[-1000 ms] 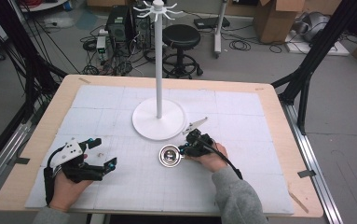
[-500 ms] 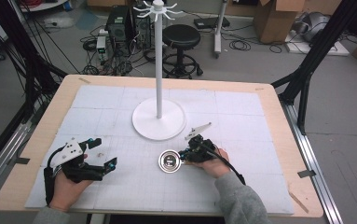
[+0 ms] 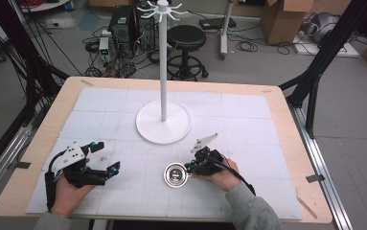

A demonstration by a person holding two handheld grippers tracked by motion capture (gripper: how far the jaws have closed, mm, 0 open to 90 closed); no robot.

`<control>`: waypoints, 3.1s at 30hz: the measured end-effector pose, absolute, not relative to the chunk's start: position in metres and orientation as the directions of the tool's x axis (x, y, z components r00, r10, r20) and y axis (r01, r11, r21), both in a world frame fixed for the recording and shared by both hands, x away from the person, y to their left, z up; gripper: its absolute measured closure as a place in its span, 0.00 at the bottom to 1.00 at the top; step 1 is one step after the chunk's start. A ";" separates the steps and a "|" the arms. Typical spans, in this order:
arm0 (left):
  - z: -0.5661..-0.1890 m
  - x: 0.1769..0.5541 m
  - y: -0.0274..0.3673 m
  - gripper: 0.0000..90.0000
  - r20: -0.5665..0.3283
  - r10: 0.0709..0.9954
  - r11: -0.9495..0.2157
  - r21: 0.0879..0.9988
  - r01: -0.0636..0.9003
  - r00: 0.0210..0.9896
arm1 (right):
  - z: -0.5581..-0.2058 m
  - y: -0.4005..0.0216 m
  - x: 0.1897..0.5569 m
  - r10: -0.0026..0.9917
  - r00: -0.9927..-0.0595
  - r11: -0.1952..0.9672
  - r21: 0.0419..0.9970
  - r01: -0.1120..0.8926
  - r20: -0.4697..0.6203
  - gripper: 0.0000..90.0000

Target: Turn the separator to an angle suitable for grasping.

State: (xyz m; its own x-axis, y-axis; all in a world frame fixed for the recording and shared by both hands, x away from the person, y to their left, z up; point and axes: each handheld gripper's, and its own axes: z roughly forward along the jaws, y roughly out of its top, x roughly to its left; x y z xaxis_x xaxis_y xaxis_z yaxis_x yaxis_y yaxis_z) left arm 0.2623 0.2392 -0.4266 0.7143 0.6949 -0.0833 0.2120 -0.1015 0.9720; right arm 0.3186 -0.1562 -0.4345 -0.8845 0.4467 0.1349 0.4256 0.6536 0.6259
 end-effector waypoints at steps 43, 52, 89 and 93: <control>-0.428 0.268 0.236 0.04 -0.097 0.689 -0.073 0.977 0.202 0.718 | -0.431 -0.251 0.251 0.551 -0.823 0.540 0.693 0.478 0.137 1.00; -0.428 0.269 0.235 0.04 -0.100 0.689 -0.073 0.976 0.205 0.718 | -0.438 -0.267 0.252 0.593 -0.795 0.539 0.671 0.509 0.126 1.00; -0.427 0.264 0.234 0.04 -0.101 0.682 -0.092 0.971 0.222 0.725 | -0.444 -0.234 0.307 0.658 -0.752 0.504 0.718 0.480 0.041 1.00; -0.428 0.264 0.234 0.04 -0.102 0.684 -0.091 0.971 0.223 0.722 | -0.445 -0.230 0.315 0.665 -0.744 0.487 0.722 0.492 0.058 1.00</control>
